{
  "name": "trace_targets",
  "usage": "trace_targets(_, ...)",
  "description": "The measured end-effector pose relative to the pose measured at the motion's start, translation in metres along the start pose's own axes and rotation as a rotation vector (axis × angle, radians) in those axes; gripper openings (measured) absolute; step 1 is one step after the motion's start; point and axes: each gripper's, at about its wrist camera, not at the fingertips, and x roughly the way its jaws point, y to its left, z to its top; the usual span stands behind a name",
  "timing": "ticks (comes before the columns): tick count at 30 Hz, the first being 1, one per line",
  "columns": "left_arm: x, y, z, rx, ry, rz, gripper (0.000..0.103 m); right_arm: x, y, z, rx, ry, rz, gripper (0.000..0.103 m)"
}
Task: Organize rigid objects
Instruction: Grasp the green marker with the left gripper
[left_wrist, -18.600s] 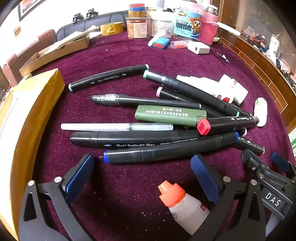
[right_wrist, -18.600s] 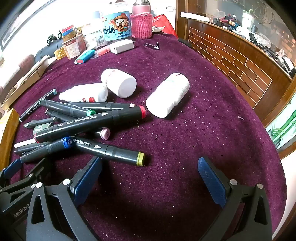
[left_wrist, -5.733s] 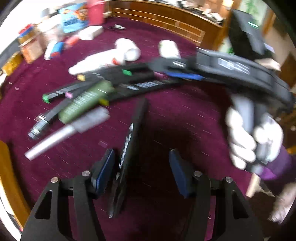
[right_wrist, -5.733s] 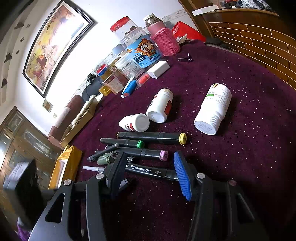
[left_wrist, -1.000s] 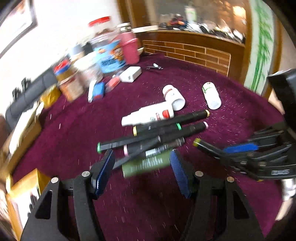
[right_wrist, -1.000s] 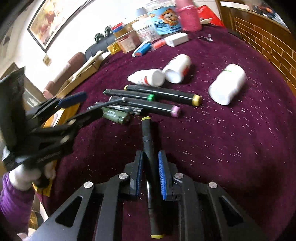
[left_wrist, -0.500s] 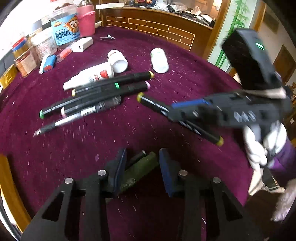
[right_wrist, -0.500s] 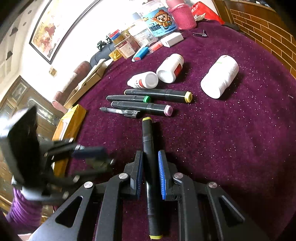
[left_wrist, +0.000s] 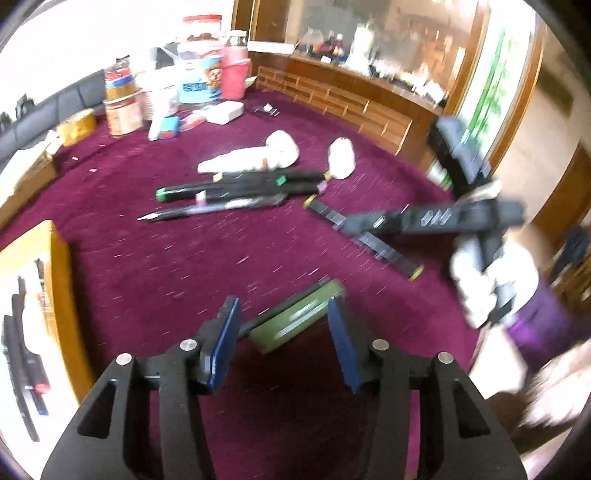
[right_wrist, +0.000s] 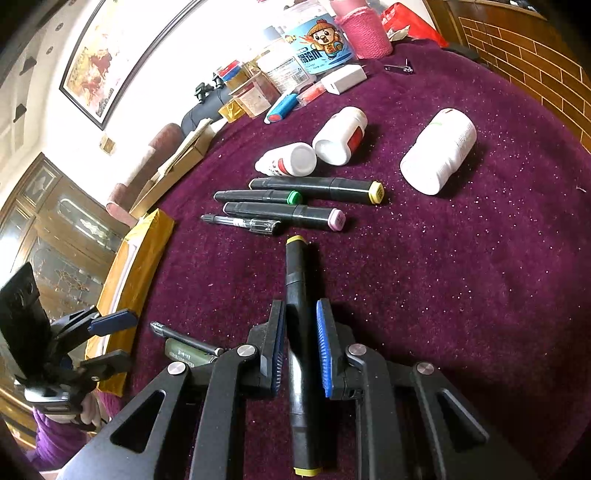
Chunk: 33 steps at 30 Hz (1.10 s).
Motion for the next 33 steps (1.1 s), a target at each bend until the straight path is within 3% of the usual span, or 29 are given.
trace_targets(4,0.028,-0.01,-0.015,0.178,0.125,0.157,0.046,0.0,0.001,0.0,-0.005,-0.002,-0.007,0.015)
trace_targets(6,0.035,-0.013,-0.015,0.193,0.16,0.168,0.05,0.001,0.002,0.0,-0.008,-0.003,-0.011,0.015)
trace_targets(7,0.035,-0.018,-0.013,0.186,0.177,0.134,0.052,0.001,0.002,0.0,-0.009,-0.004,-0.013,0.015)
trace_targets(9,0.035,-0.033,-0.014,0.144,0.22,-0.027,0.049,0.001,0.003,0.0,-0.011,-0.005,-0.016,0.015)
trace_targets(12,0.037,-0.058,-0.019,0.215,0.213,-0.011,0.047,0.002,0.003,0.0,-0.012,-0.006,-0.019,0.015)
trace_targets(13,0.035,-0.057,-0.019,0.183,0.22,-0.046,0.047,0.002,0.003,0.0,-0.013,-0.006,-0.019,0.015)
trace_targets(17,0.024,-0.038,-0.019,0.149,0.166,0.011,0.047,0.002,0.003,0.0,-0.012,-0.006,-0.018,0.015)
trace_targets(22,0.008,-0.012,-0.014,0.088,0.109,-0.005,0.047,0.002,0.003,0.0,-0.012,-0.007,-0.02,0.015)
trace_targets(25,0.035,-0.029,-0.007,0.147,0.145,-0.016,0.047,0.003,0.003,0.0,-0.016,-0.008,-0.024,0.015)
trace_targets(27,0.056,-0.044,-0.003,0.205,0.156,0.044,0.056,0.003,0.004,0.0,-0.016,-0.009,-0.026,0.015)
trace_targets(30,0.071,-0.051,0.009,0.154,0.115,0.009,0.055,0.003,0.005,-0.001,-0.019,-0.01,-0.031,0.015)
trace_targets(31,0.072,-0.052,0.011,0.135,0.101,0.006,0.051,0.003,0.006,0.0,-0.024,-0.011,-0.039,0.015)
trace_targets(33,0.07,-0.055,0.011,0.127,0.092,0.017,0.028,0.004,0.012,-0.002,-0.047,-0.013,-0.067,0.015)
